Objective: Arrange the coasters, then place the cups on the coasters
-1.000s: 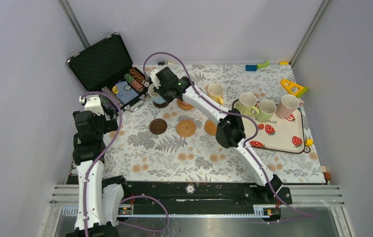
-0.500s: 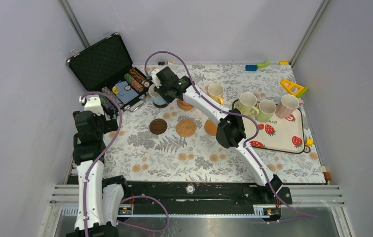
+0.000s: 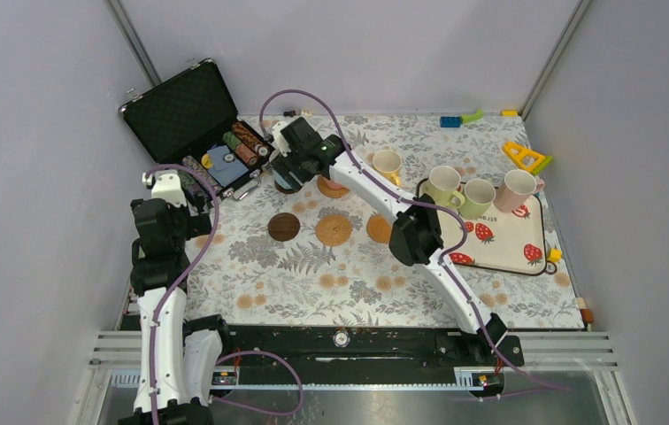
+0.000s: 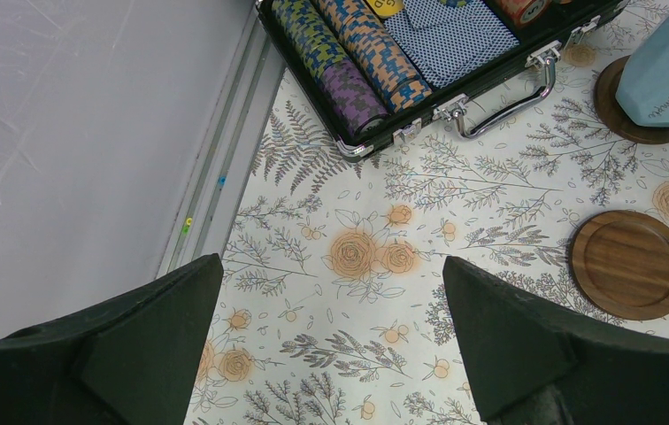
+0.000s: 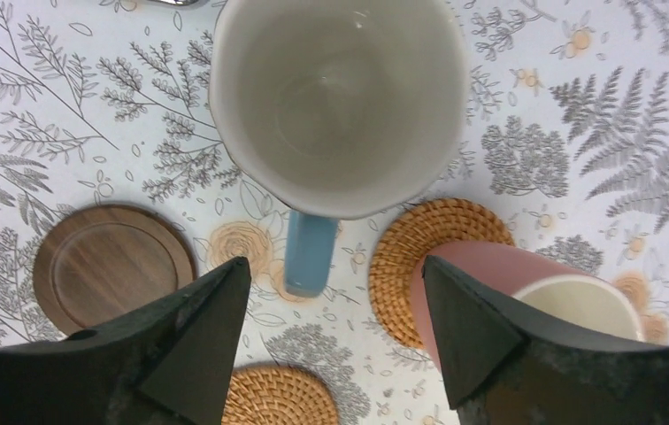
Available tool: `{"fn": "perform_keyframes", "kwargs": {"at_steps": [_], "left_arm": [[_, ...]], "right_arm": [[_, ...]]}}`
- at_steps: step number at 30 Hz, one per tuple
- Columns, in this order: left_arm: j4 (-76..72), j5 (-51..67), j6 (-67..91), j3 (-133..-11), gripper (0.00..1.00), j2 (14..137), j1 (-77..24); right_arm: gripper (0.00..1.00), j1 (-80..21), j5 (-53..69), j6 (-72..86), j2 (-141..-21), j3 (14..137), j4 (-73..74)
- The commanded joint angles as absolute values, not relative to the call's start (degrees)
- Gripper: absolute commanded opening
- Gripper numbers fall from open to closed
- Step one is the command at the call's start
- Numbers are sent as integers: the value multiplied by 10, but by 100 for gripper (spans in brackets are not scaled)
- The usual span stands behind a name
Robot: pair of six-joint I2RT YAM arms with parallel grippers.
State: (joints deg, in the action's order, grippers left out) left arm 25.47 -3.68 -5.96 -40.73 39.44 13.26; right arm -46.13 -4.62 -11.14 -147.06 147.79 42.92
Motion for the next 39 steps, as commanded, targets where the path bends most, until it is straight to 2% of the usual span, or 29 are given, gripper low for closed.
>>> {"fn": "perform_keyframes", "kwargs": {"at_steps": [1, 4, 9, 15, 20, 30, 39], "left_arm": [[219, -31, -62, -406, 99, 388, 137], [219, -32, -63, -406, 99, 388, 136], [220, -30, -63, -406, 99, 383, 136], [221, -20, -64, -404, 99, 373, 136], [226, -3, -64, -406, 99, 371, 136], [232, 21, -64, -405, 99, 359, 136], [232, 24, -63, -405, 99, 360, 136]], "right_arm": [[85, -461, -78, -135, -1391, 1478, 422], [99, -458, -89, -151, -1347, 1466, 425], [100, -441, -94, -157, -1237, 1407, 452], [100, -365, -79, -152, -1064, 1217, 459], [100, -261, -47, -167, -978, 1057, 462], [100, -110, 24, -209, -931, 880, 437], [96, -52, 103, -223, -968, 855, 433]]}}
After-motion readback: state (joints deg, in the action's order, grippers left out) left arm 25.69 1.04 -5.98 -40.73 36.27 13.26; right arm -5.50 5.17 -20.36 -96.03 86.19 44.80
